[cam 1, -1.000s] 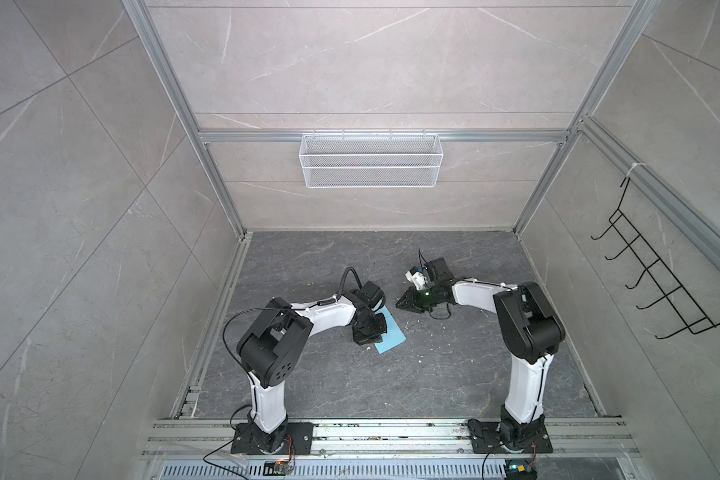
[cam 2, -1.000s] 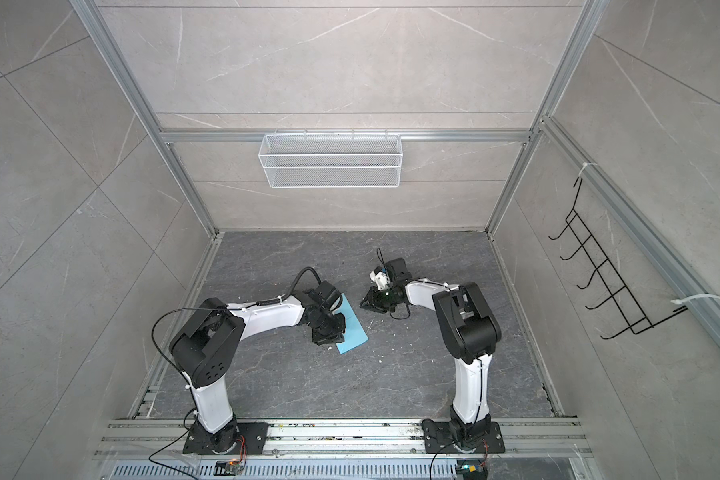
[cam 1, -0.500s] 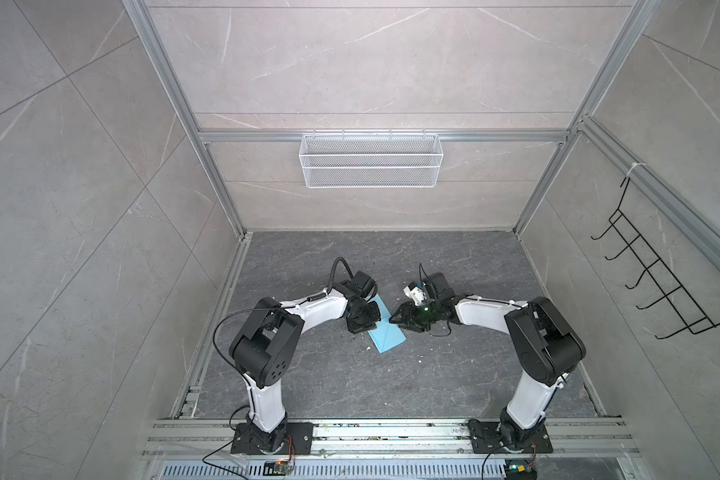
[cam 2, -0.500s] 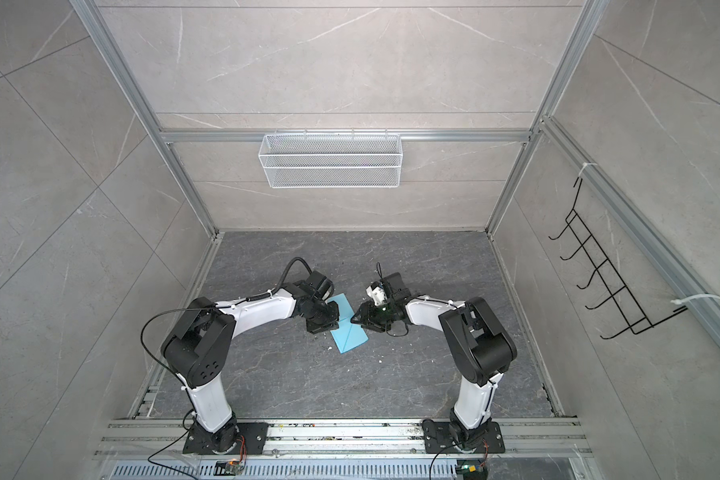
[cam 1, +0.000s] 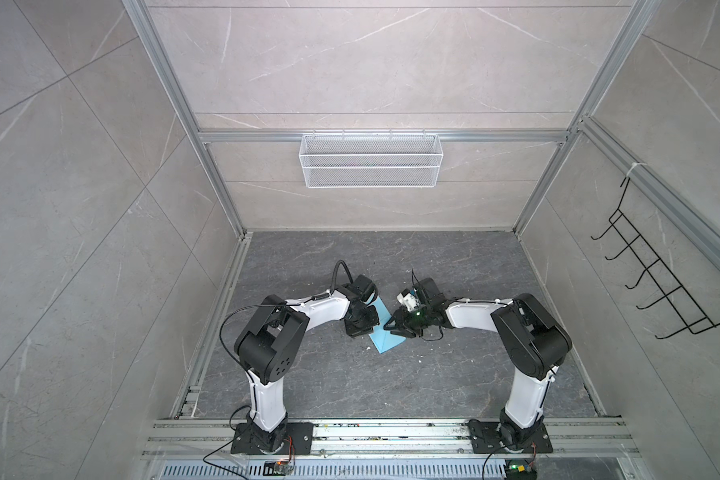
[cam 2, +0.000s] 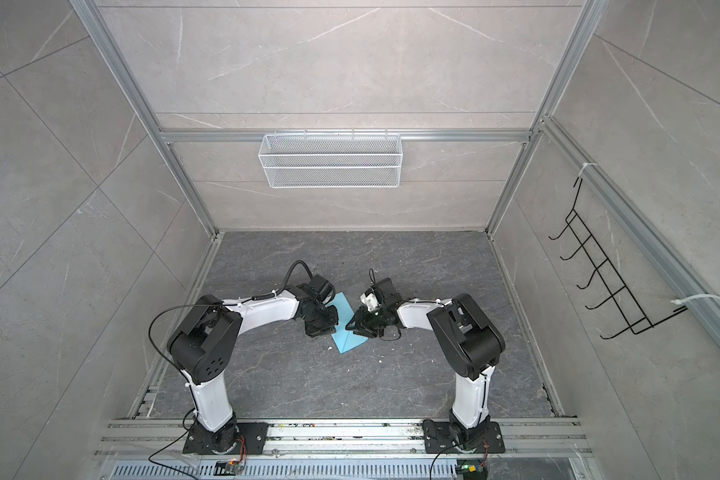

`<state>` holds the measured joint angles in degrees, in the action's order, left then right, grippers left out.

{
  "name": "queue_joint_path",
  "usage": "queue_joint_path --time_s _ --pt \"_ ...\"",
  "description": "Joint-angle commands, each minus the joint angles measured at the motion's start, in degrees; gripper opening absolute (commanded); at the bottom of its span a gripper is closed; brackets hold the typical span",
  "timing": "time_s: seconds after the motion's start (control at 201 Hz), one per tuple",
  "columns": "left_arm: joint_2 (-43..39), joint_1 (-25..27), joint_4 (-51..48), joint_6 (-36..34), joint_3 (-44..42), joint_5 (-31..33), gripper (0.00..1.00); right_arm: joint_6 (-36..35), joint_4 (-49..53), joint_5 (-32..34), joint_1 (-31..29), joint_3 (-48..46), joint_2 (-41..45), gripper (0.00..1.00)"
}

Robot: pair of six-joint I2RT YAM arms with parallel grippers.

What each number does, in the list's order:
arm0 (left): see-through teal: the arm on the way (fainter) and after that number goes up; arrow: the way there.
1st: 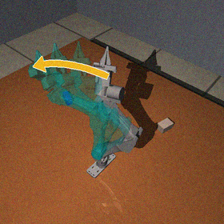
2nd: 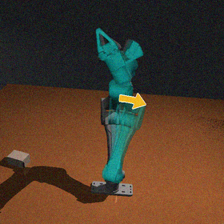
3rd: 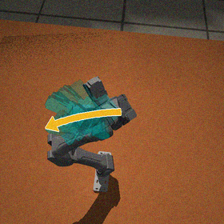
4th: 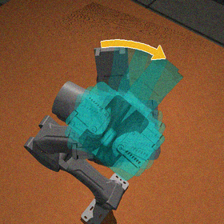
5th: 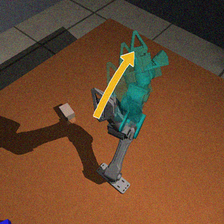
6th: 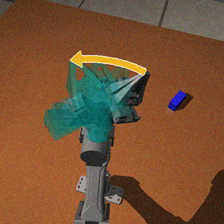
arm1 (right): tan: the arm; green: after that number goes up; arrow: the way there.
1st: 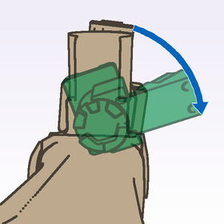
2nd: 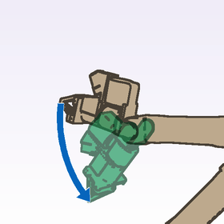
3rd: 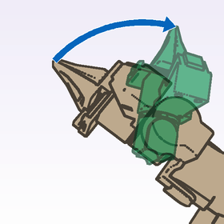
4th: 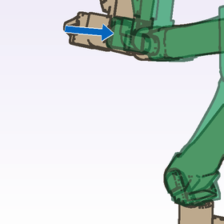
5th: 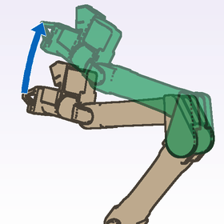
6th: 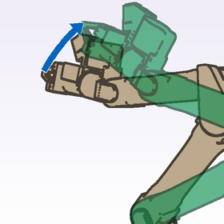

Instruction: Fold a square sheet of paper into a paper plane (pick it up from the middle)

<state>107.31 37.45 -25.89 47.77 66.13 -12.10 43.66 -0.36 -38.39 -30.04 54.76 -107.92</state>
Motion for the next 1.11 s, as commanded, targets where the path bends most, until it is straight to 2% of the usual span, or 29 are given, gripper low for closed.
queue_joint_path --time_s 0.0,0.259,0.508,0.692,0.881,1.1 --pt "0.61 0.06 -1.84 -0.60 -1.59 1.65 0.00 1.42 -2.35 -0.89 -0.68 0.43 -1.33 0.35" --pt "1.07 0.03 -1.62 -0.74 -2.37 1.59 0.00 2.44 -4.66 -2.18 -0.65 0.35 -2.87 0.31" --pt "1.06 0.01 -1.79 -0.70 -2.32 1.56 0.00 4.92 -11.97 -6.69 -0.70 -1.52 -3.03 0.31" --pt "1.06 0.05 -1.73 -0.72 -2.14 1.51 0.00 5.03 -12.61 -6.54 -0.74 -2.05 -2.91 0.29" --pt "0.28 -0.05 -1.76 -0.89 -1.38 0.84 0.00 3.90 -11.02 -5.82 -0.89 -2.10 -3.55 0.23" --pt "-3.27 -1.29 -0.86 -1.57 0.82 -1.60 0.09 2.85 -9.93 -4.91 -0.98 -1.32 -3.69 0.11"
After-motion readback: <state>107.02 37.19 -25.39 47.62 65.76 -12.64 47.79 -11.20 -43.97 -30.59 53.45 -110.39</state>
